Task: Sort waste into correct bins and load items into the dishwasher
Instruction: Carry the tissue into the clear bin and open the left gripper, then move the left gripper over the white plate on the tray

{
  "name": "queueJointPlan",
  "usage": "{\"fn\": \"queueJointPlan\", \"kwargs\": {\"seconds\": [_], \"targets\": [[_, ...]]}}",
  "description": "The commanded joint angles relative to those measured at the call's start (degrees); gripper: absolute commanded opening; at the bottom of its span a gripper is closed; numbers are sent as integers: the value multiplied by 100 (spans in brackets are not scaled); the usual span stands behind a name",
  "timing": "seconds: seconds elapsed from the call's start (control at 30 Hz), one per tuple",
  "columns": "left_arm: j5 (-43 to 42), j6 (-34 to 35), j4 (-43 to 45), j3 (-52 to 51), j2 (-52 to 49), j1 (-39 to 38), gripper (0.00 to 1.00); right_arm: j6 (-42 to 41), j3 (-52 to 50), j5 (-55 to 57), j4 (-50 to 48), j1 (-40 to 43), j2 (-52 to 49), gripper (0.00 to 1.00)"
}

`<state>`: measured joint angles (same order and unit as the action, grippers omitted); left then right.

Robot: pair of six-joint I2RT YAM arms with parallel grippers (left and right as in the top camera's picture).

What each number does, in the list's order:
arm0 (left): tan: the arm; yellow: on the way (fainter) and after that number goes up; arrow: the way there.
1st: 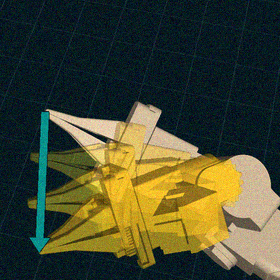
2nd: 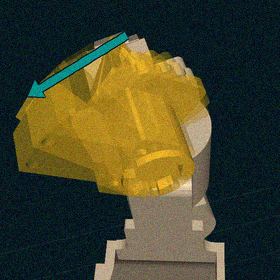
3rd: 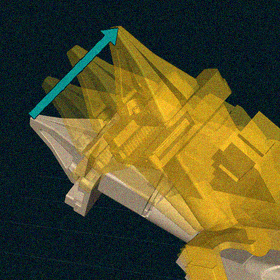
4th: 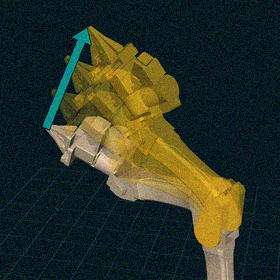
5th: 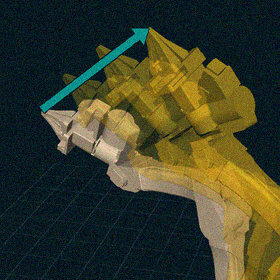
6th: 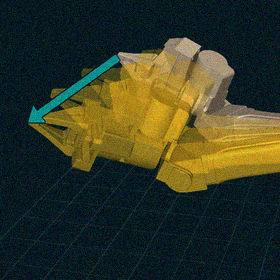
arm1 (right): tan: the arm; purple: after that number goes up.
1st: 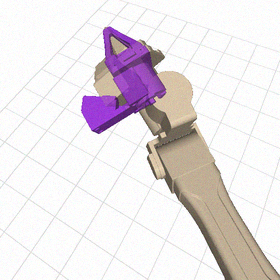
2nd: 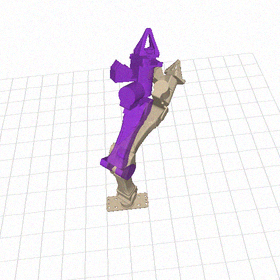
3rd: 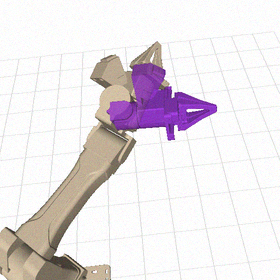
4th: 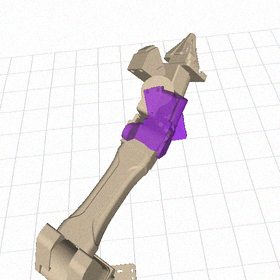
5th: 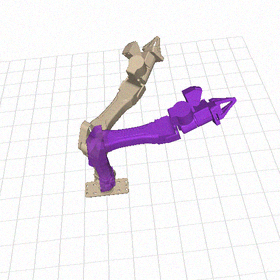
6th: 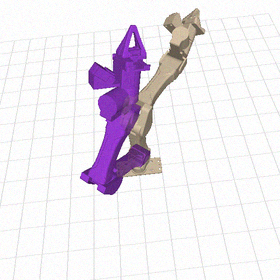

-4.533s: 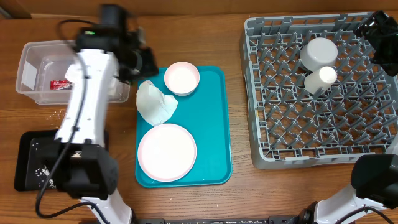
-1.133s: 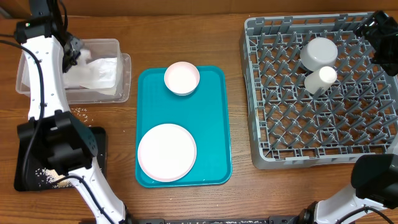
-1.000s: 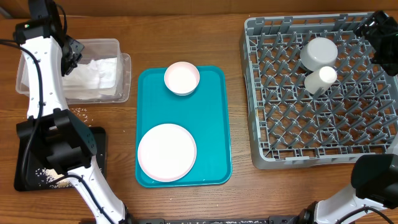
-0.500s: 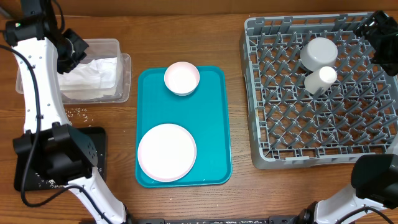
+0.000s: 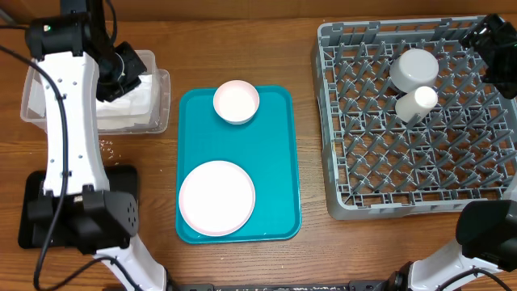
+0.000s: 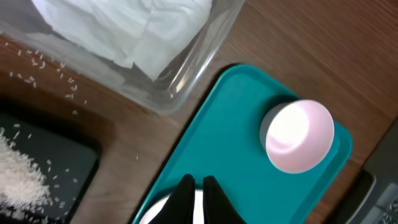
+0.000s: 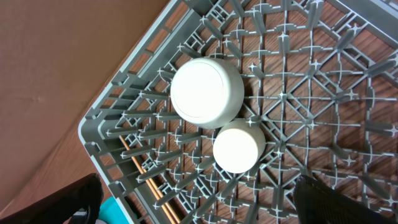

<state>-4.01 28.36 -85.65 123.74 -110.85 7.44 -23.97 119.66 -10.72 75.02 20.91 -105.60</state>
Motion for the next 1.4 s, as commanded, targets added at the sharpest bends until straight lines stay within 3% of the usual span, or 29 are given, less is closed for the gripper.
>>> {"fn": "queueJointPlan", "kwargs": {"seconds": [0.0,0.37,0.63,0.8,0.87,0.93,1.13,1.3,1.37], "targets": [[232,-166,-238,22,498,-142,10,-9,42,-31,-33,-26,15,100],[546,-315,-1117,-50,1257,-584,5,-9,42,-31,-33,-26,15,100],[610,-459,-1025,-1532,2643,-940,13,-9,42,-31,-33,-26,13,100],[551,-459,-173,-3012,3296,-994,18,-9,42,-31,-33,-26,13,100],[433,-463,354,-3615,3434,-1027,26,-9,42,-31,-33,-26,15,100],[229,-494,931,-4175,3464,-1071,34,-9,42,-31,-33,-26,13,100],[-503,-1021,2653,-5643,3279,-1458,43,-9,42,-31,-33,-26,15,100],[-293,-1008,3294,-6085,3005,-2146,50,-9,42,-31,-33,-26,13,100],[101,-944,3418,-6094,2830,-2476,57,-9,42,-31,-33,-26,15,100]]}}
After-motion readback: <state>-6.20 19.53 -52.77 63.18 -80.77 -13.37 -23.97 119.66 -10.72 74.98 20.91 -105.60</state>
